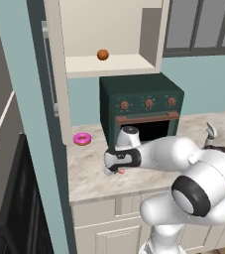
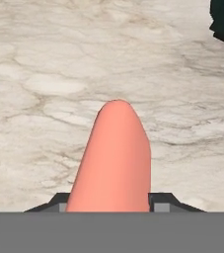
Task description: Pick the spray and bar soap from the cabinet and place them on the counter.
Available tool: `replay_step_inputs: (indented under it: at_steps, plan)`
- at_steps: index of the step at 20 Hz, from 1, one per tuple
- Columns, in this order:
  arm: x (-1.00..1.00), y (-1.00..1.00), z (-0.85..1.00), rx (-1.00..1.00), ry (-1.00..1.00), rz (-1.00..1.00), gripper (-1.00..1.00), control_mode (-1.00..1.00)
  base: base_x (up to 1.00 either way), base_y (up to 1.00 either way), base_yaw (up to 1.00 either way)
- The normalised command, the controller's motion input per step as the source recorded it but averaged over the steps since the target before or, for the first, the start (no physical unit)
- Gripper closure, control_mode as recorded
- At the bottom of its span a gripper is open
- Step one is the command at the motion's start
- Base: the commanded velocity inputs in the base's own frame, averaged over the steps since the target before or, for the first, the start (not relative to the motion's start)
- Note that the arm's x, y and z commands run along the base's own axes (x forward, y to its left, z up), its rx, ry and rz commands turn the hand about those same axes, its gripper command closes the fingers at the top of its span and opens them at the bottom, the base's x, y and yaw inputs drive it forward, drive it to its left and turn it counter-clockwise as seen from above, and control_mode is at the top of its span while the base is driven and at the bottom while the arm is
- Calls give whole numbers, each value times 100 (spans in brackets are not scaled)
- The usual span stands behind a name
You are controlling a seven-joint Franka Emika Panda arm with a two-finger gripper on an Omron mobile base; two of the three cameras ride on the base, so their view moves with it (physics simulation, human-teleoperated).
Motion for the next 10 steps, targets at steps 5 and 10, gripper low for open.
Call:
replay_step_inputs:
  at_steps: [5,10]
  plan:
    - [0,0,-35,0,0,0,-100,-100,0,0,0]
    - [0,0,-5,0,0,0,-100,-100,0,0,0]
